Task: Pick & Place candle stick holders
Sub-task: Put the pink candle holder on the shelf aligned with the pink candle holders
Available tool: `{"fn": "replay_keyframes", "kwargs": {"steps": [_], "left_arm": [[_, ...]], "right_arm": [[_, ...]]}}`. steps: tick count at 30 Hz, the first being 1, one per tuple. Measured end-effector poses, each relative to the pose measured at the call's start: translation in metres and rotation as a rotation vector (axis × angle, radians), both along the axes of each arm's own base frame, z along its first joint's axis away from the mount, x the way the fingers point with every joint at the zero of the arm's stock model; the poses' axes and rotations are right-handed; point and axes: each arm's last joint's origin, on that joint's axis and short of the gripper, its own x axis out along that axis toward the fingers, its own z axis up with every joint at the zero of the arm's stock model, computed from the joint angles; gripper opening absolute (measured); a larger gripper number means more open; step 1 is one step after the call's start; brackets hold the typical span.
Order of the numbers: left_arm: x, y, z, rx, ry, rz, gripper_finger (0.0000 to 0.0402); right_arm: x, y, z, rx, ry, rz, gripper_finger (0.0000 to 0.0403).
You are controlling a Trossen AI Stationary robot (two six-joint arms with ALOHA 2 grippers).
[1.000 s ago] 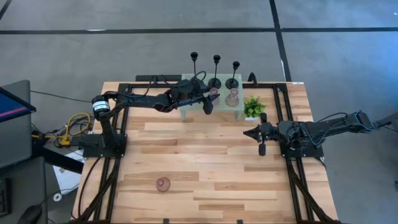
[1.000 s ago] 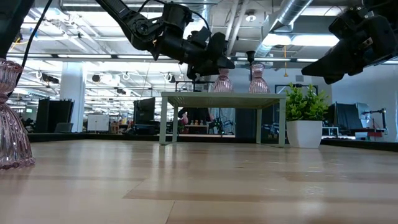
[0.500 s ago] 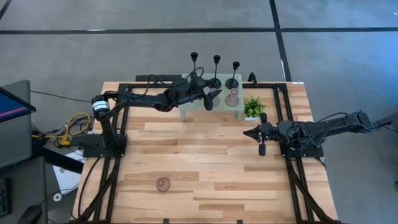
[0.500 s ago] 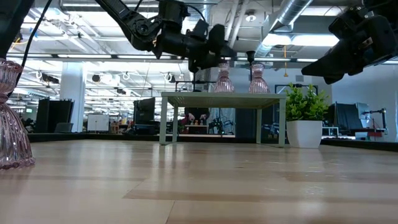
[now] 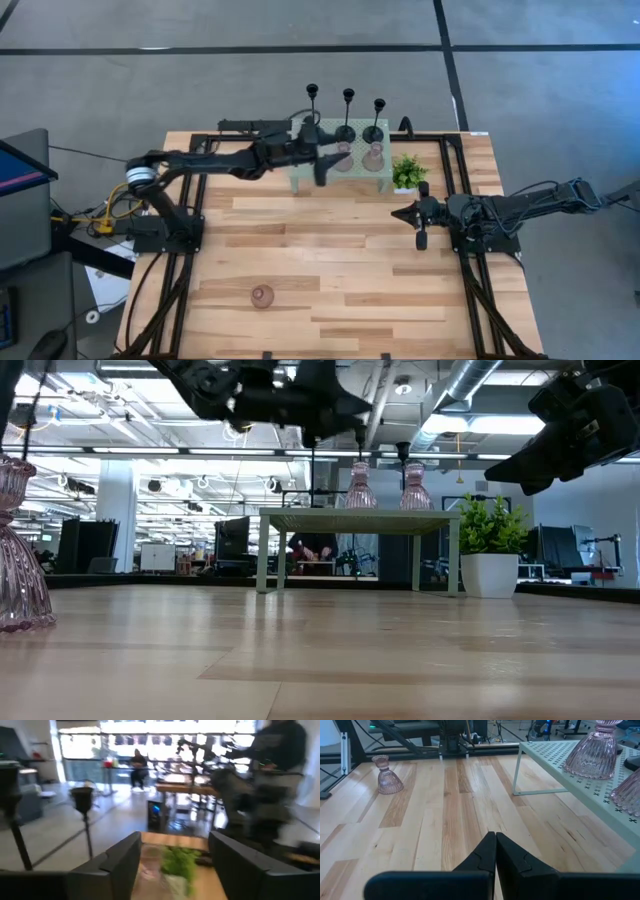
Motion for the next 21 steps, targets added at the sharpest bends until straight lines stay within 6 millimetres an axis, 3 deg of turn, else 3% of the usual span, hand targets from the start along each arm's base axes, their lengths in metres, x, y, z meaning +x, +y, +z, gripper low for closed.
{"fn": "replay_keyframes", "kwargs": {"steps": [5,11,17,21], "left_arm": [[-0.048,-0.018,0.005,-0.018,0.093,-0.059,0.0165],[-0.114,-0.046,-0.007,-0.019,0.129,-0.193,0.0081],[-0.169,-0.072,-0.04,0.031,0.093,-0.371,0.0018],[-0.19,-0.086,-0.07,0.021,0.098,-0.489,0.0006]], "right_arm": [[0.0,0.0,0.0,0.0,0.0,0.0,0.0],[0.0,0.0,0.0,0.0,0.0,0.0,0.0],[0.0,0.0,0.0,0.005,-0.002,-0.001,0.0],[0.0,0.0,0.0,0.051,-0.009,-0.013,0.0]]}}
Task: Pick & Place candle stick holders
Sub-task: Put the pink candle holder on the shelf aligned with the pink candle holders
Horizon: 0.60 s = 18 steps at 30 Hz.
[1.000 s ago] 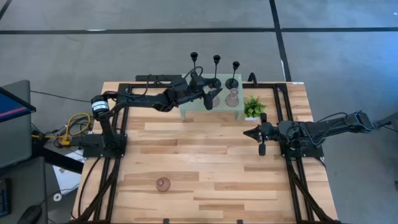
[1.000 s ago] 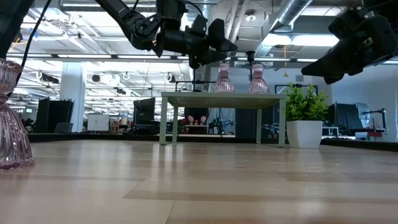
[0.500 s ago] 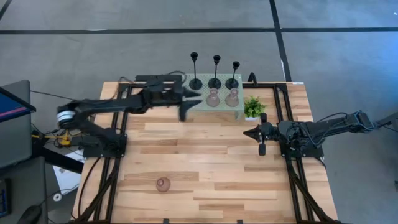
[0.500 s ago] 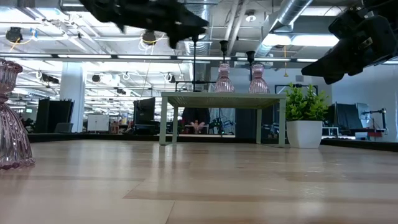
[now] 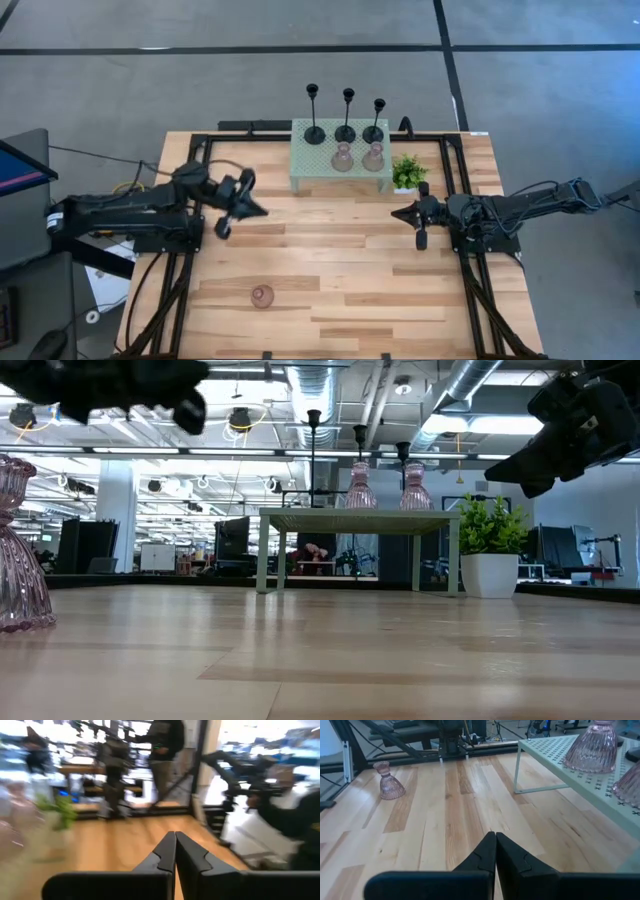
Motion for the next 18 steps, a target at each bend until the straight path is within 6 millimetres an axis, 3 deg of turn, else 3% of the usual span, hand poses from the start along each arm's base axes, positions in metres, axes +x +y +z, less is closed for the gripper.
{"fn": "replay_keyframes", "kwargs": {"steps": [7,18], "left_arm": [[-0.009,-0.017,-0.039,-0.141,0.107,-0.156,0.001],[-0.003,-0.047,-0.043,-0.151,0.135,-0.257,0.0006]], "right_arm": [[0.0,0.0,0.0,0.025,-0.003,-0.006,0.0],[0.0,0.0,0.0,0.085,-0.013,-0.02,0.0]]}}
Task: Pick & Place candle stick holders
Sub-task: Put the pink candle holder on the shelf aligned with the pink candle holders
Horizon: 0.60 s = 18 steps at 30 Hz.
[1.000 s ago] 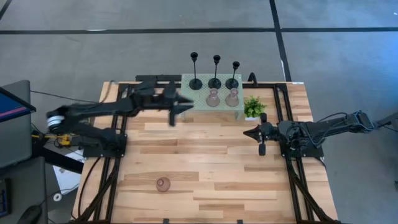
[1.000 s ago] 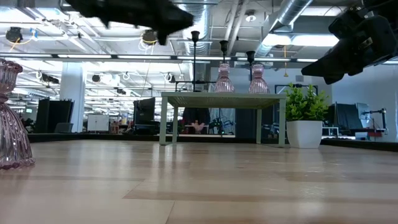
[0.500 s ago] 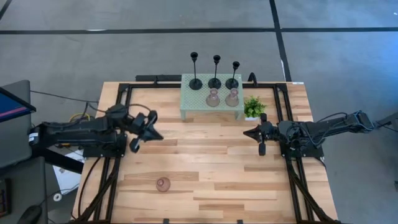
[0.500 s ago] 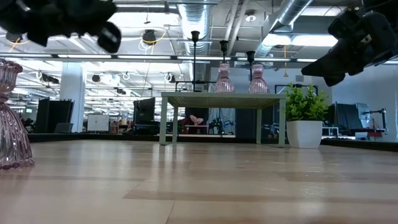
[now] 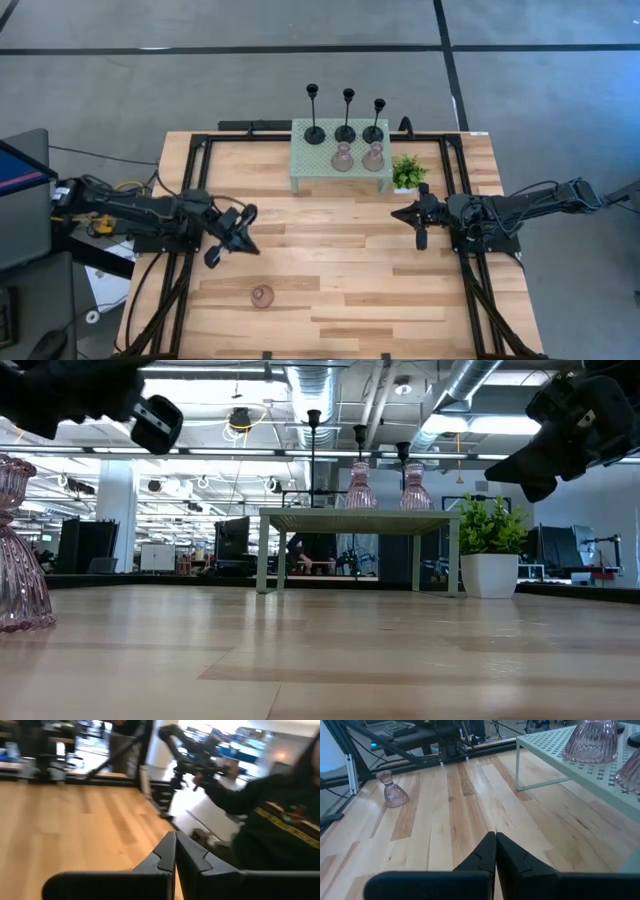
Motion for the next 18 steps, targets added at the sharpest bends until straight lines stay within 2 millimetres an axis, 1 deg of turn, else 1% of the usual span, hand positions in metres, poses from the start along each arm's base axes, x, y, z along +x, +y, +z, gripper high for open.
{"fn": "replay_keyframes", "kwargs": {"steps": [5,10,14,18], "left_arm": [[-0.004,-0.017,0.0,-0.002,0.004,-0.119,0.0005],[-0.01,-0.035,0.0,-0.02,0.014,-0.164,0.0005],[-0.016,-0.047,0.0,-0.081,0.056,-0.144,0.0004],[-0.017,-0.054,-0.002,-0.19,0.141,-0.043,0.0004]], "right_arm": [[0.0,0.0,0.0,0.015,-0.002,-0.005,0.0],[0.0,0.0,0.0,0.012,-0.003,-0.02,0.0],[0.0,-0.001,0.0,0.053,-0.012,-0.052,0.0],[0.0,-0.001,0.0,0.079,-0.016,-0.062,0.0]]}}
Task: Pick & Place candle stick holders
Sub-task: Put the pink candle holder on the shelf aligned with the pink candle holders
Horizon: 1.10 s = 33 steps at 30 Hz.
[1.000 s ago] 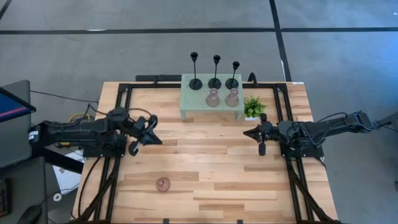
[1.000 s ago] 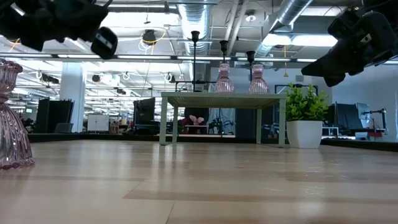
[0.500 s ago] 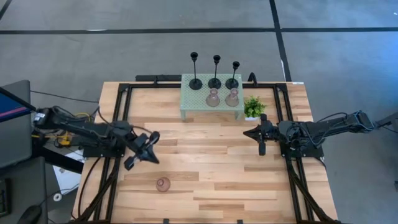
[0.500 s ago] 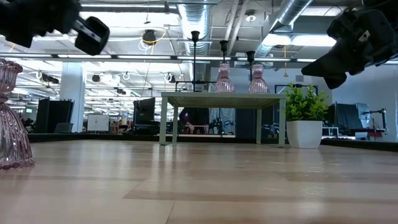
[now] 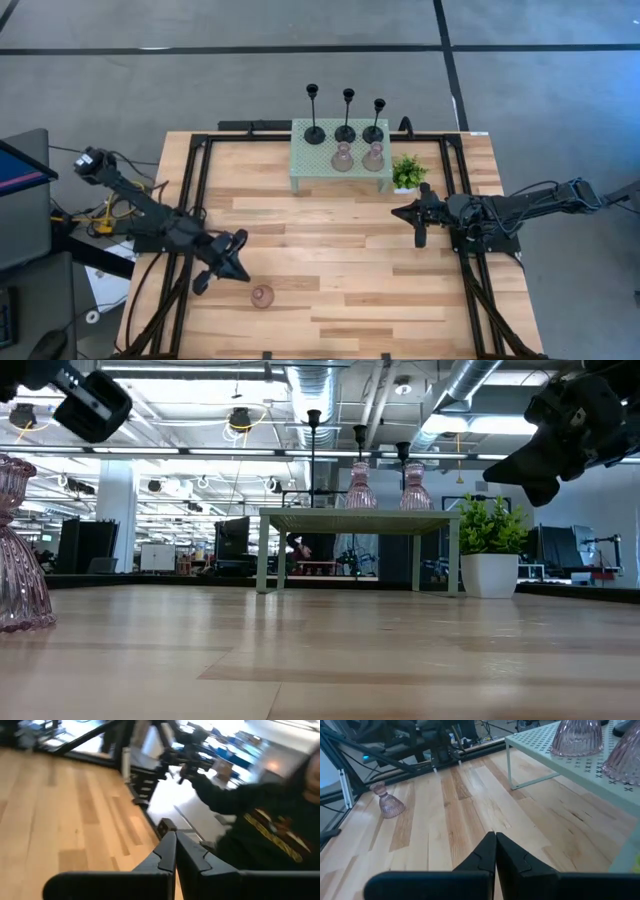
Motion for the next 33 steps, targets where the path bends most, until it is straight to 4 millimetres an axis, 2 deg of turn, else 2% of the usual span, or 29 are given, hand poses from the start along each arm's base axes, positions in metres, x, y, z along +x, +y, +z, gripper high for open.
{"fn": "replay_keyframes", "kwargs": {"steps": [6,14,21,24,28,33], "left_arm": [[0.003,-0.017,-0.014,-0.038,0.157,0.004,0.0004],[0.012,-0.046,-0.049,0.031,0.384,-0.052,0.0004],[0.021,-0.063,-0.064,0.021,0.392,-0.074,0.0004],[0.025,-0.066,-0.072,0.036,0.4,-0.04,0.0004],[0.033,-0.062,-0.084,0.103,0.405,0.122,0.0004],[0.044,-0.054,-0.087,0.183,0.336,0.263,0.0004]], "right_arm": [[0.0,0.0,0.0,0.0,0.0,0.0,0.0],[0.0,0.0,0.0,-0.004,0.002,0.001,0.0],[0.0,0.0,0.0,-0.003,0.002,0.0,0.0],[0.0,0.0,0.0,-0.003,0.002,-0.001,0.0],[0.0,0.0,0.0,-0.002,0.002,-0.001,0.0],[0.0,0.0,0.0,-0.002,0.002,-0.001,0.0]]}}
